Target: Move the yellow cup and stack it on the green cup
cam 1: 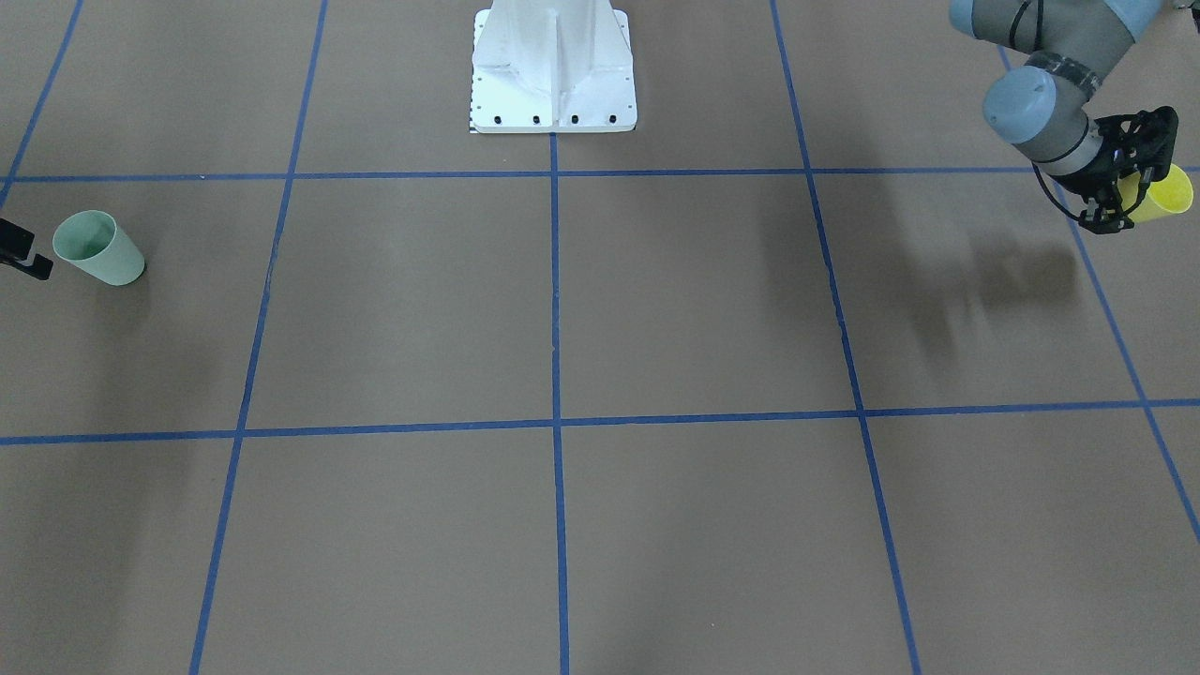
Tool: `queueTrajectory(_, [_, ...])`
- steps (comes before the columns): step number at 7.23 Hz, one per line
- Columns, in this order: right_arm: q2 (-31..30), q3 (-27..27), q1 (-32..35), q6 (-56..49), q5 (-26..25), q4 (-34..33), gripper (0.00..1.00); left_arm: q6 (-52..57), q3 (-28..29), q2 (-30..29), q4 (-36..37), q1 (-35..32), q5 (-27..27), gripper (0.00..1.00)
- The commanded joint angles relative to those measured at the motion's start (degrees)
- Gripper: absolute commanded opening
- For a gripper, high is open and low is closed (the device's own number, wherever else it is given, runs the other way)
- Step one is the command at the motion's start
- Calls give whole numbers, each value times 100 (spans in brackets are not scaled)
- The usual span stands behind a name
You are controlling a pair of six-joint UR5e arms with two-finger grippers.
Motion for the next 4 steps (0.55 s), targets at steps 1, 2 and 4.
queueTrajectory(1, [175, 10, -6, 11, -211, 0, 99, 710, 90, -1121, -33, -137, 730, 6])
queueTrajectory(2, [254, 10, -6, 11, -307, 0, 99, 1111, 413, -1927, -138, -128, 914, 6])
queueTrajectory(4, [464, -7, -181, 255, -562, 0, 99, 1849, 1649, -3668, -1224, -119, 1162, 10])
